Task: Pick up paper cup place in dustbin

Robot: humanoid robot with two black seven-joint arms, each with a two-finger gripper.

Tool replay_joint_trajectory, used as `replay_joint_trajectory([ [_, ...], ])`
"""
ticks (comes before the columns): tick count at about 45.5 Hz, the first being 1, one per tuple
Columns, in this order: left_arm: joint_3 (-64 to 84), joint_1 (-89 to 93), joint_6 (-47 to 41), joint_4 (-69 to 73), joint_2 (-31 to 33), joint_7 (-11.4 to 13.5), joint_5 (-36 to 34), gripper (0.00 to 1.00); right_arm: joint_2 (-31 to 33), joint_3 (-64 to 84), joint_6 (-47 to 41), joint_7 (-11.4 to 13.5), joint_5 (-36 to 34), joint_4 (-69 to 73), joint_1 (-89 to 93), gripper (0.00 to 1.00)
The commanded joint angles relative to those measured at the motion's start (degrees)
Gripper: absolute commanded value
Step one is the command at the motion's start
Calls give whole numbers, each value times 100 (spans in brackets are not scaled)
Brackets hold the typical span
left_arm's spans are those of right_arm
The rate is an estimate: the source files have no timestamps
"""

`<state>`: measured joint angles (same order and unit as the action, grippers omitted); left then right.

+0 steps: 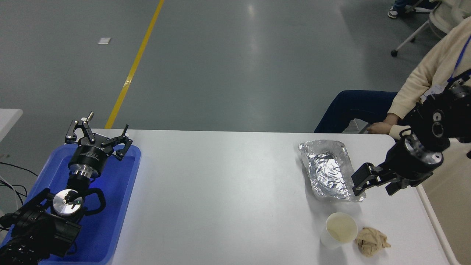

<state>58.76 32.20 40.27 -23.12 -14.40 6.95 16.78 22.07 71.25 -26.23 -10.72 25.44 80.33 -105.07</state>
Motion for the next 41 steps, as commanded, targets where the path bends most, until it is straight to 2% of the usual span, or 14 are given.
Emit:
replay_joint_trajectory([
  [1, 3, -3, -1, 0, -1, -1, 0, 100, -397, -85, 830, 281, 58, -219, 848, 88],
  [8, 4, -3, -1, 0, -1, -1, 0, 100, -397, -305, 777, 343, 66, -193, 901, 90],
  [29, -5, -3, -1, 0, -1, -1, 0, 100, -414, -595, 768, 343, 233, -210, 1322, 89],
  [37, -5, -3, -1, 0, -1, -1, 0, 100, -432, -586, 847, 351, 242, -228, 1507, 72],
  [41, 3, -3, -1, 0, -1, -1, 0, 100, -423, -578, 856, 352, 242, -263, 1542, 53],
])
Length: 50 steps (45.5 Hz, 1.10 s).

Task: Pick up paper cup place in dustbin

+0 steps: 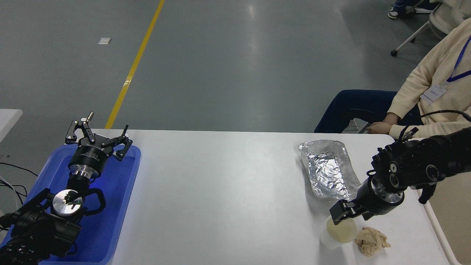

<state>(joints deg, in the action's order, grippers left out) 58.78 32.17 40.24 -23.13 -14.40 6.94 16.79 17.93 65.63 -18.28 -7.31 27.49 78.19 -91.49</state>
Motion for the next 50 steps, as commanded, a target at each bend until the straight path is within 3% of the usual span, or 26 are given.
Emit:
replay_joint_trajectory([
  [1, 2, 0, 1, 1, -1, 0, 0, 100, -17, -15, 62, 10, 28, -67, 193, 46],
  [4, 2, 0, 1, 1, 7, 0, 0, 100, -17, -6, 53, 10, -16, -93, 202, 25],
  [7, 2, 0, 1, 1, -1, 0, 0, 100, -9, 3, 53, 10, -86, -93, 202, 18],
  [11, 2, 0, 1, 1, -1, 0, 0, 100, 0, 3, 18, 10, -95, -93, 211, 1],
  [23, 2, 0, 1, 1, -1, 0, 0, 100, 44, 90, -35, 10, -780, -76, 158, 0],
  [33, 2, 0, 1, -8, -1, 0, 0, 100, 114, 108, -166, 10, -816, 12, -44, 0],
  [50, 2, 0, 1, 1, -1, 0, 0, 100, 949, 441, -2495, -7, -1132, 539, -2082, 0],
])
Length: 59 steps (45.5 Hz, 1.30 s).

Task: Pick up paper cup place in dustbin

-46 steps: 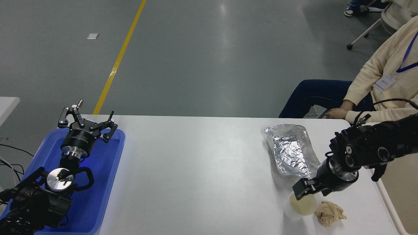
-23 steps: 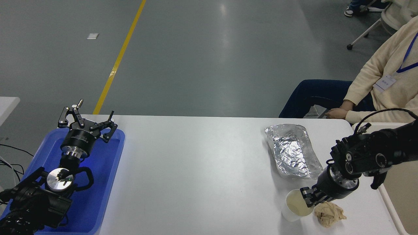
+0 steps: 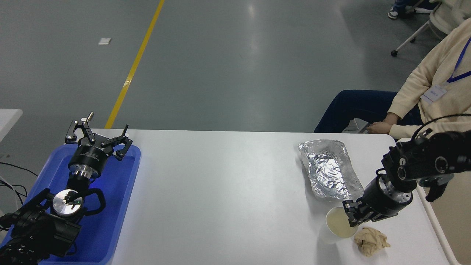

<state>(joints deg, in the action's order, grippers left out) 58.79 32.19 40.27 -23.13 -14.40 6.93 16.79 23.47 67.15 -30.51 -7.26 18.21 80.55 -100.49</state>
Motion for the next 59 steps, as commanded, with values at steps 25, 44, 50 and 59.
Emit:
replay_joint_trajectory([
  [25, 1, -2, -2, 1, -2, 1, 0, 100, 597, 1037, -1449, -21, -204, 655, -4110, 0],
  [44, -8, -2, -2, 1, -2, 1, 0, 100, 606, 1089, -1449, -21, -195, 664, -4558, 0],
  [50, -8, -2, -2, 1, -2, 1, 0, 100, 606, 1327, -1449, -21, -195, 655, -4787, 0],
  [59, -8, -2, -2, 1, -2, 1, 0, 100, 965, 1731, -1449, -21, -177, 594, -4787, 0],
])
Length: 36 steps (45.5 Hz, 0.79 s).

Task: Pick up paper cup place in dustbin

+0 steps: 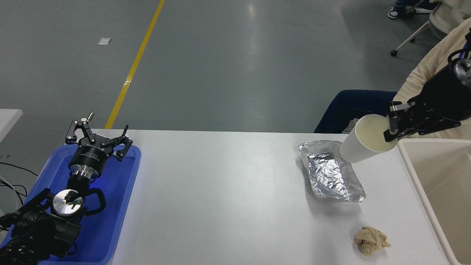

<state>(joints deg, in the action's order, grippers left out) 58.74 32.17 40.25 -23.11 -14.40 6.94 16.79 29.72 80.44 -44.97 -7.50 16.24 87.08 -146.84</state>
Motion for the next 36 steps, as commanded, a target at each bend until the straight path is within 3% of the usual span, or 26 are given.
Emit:
replay_joint_trajectory([
  [1, 6, 0, 1, 0, -2, 0, 0, 100, 419, 463, -3, 3, 37, -77, -152, 0],
  [10, 6, 0, 1, 0, -2, 0, 0, 100, 675, 1535, -3, 3, 2, -366, -82, 0],
  [19, 6, 0, 1, 0, -2, 0, 0, 100, 1378, 1887, -3, 3, 90, -1043, 655, 0],
  [28, 6, 0, 1, 0, -2, 0, 0, 100, 1694, 1598, -3, 3, 2, -2378, 2184, 0],
  [36, 6, 0, 1, 0, -2, 0, 9, 100, 2213, 184, -3, 3, 107, -3749, 3765, 0],
])
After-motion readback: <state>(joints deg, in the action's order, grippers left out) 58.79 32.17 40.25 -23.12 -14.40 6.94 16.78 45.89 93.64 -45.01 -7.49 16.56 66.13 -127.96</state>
